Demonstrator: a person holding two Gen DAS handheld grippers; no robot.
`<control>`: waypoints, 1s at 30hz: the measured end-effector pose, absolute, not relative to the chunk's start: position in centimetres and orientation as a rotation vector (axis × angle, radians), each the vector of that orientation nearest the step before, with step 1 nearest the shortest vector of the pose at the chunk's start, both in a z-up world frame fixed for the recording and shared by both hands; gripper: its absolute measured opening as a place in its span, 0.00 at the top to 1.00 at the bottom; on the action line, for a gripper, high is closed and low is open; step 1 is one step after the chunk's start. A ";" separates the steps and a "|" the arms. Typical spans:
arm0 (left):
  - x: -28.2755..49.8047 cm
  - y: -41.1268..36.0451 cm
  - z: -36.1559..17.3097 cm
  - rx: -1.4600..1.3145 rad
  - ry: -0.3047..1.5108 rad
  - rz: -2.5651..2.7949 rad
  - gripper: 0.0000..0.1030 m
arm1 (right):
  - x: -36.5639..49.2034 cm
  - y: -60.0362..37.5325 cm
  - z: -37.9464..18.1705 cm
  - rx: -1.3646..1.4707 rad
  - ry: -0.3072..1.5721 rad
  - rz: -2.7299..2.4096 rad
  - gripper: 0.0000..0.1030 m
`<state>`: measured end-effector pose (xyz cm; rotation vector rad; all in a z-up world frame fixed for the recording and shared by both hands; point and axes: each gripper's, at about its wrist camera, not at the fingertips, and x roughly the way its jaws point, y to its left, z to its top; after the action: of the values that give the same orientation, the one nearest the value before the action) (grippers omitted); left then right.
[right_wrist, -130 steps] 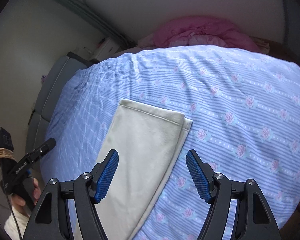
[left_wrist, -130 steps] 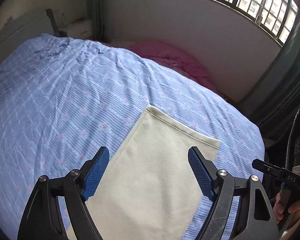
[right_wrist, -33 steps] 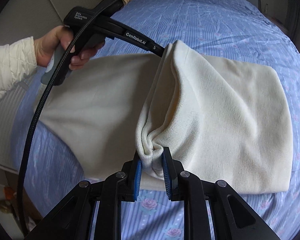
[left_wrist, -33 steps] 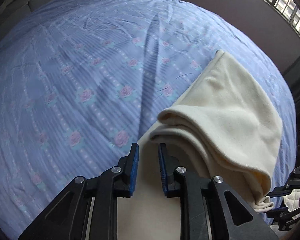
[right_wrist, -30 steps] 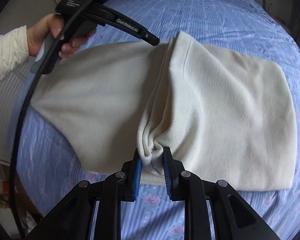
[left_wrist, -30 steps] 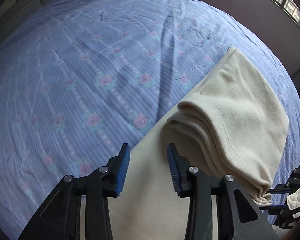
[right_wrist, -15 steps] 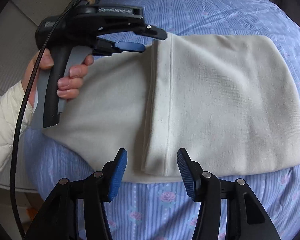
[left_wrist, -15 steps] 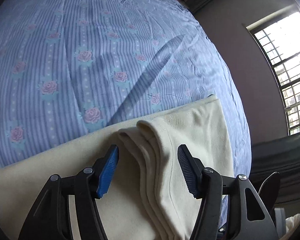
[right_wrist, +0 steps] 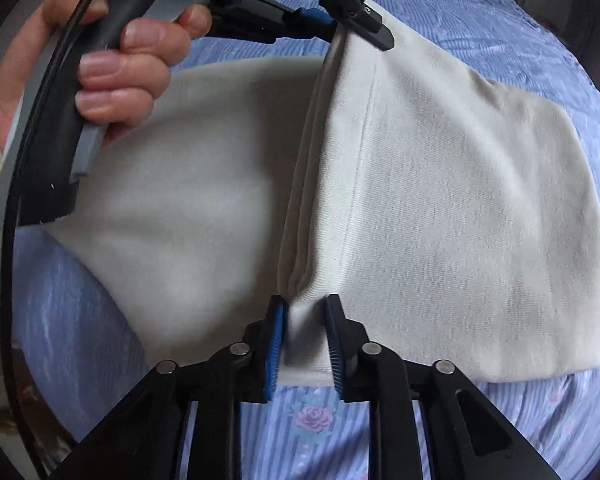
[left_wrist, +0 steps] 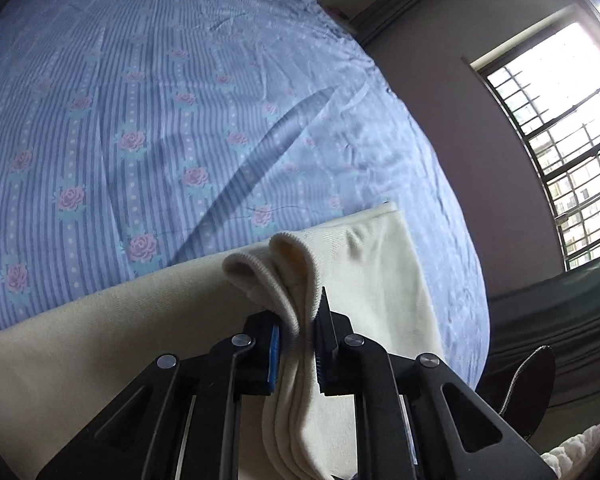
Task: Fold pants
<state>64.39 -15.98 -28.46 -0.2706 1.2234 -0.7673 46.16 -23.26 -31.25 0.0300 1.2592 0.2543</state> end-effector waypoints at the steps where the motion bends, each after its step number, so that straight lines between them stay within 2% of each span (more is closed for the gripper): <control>1: 64.4 -15.5 -27.8 -0.272 1.207 -0.768 0.85 | 45.9 -23.3 -30.0 0.036 1.235 0.265 0.82; 4: 65.3 -13.8 -28.0 -0.238 1.214 -0.737 0.85 | 45.4 -22.4 -28.0 0.045 1.208 0.333 0.82; 8: 66.7 -11.7 -31.5 -0.233 1.311 -0.652 0.85 | 46.7 -21.7 -29.7 0.109 1.267 0.372 0.82; 12: 67.0 -11.2 -33.5 -0.193 1.350 -0.603 0.72 | 46.6 -20.1 -31.3 0.058 1.316 0.381 0.80; 14: 66.9 -11.1 -33.5 -0.173 1.343 -0.594 0.69 | 46.7 -20.1 -31.4 0.058 1.325 0.382 0.74; 15: 66.8 -11.1 -33.2 -0.157 1.337 -0.581 0.65 | 46.6 -20.0 -31.2 0.056 1.325 0.386 0.70; 17: 66.6 -10.8 -31.9 -0.090 1.292 -0.528 0.59 | 46.4 -19.6 -30.6 0.065 1.326 0.407 0.56; 19: 66.2 -10.1 -30.0 -0.011 1.229 -0.454 0.51 | 46.0 -19.5 -29.9 0.094 1.320 0.436 0.56; 22: 65.1 -8.0 -26.9 0.076 1.165 -0.387 0.50 | 45.2 -20.1 -27.2 0.120 1.286 0.439 0.54; 25: 62.6 -6.0 -23.1 0.149 1.097 -0.356 0.47 | 44.2 -21.2 -23.9 0.095 1.205 0.388 0.39; 27: 60.1 -4.9 -20.4 0.184 1.048 -0.338 0.42 | 42.9 -22.5 -21.8 0.071 1.151 0.333 0.36; 30: 55.9 -4.0 -16.7 0.212 1.004 -0.303 0.40 | 42.0 -23.0 -19.0 0.065 1.105 0.275 0.33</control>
<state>55.89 -4.03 -16.68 0.2120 1.0039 -0.3032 41.98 -23.03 -18.99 0.0648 1.1051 0.2745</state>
